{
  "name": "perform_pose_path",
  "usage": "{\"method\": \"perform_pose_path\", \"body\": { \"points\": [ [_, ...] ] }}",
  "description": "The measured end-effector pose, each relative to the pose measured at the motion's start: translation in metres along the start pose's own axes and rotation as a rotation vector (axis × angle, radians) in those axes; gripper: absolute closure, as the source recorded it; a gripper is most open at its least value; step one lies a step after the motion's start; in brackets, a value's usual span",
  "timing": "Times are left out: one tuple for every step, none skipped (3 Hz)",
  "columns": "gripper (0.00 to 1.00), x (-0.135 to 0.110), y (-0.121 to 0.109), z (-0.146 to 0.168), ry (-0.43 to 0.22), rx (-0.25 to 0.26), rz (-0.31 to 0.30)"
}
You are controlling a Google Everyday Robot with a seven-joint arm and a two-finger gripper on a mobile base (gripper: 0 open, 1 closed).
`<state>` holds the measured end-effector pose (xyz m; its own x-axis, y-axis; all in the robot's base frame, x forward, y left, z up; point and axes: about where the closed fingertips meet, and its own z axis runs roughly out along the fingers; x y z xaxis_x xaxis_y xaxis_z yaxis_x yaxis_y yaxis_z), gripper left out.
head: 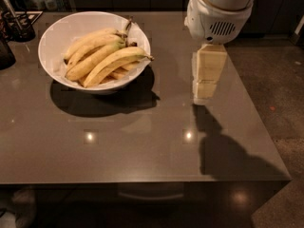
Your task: Pick banana from white bowl
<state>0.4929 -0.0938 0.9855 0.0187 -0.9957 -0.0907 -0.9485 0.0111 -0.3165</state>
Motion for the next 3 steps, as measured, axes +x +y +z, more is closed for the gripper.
{"method": "perform_pose_path", "body": {
  "points": [
    [0.0,0.0,0.0,0.0,0.0,0.0,0.0],
    [0.01,-0.026,-0.018,0.01,-0.015,-0.007,-0.049],
    [0.06,-0.051,-0.036,0.024,-0.024,-0.029,-0.102]
  ]
}}
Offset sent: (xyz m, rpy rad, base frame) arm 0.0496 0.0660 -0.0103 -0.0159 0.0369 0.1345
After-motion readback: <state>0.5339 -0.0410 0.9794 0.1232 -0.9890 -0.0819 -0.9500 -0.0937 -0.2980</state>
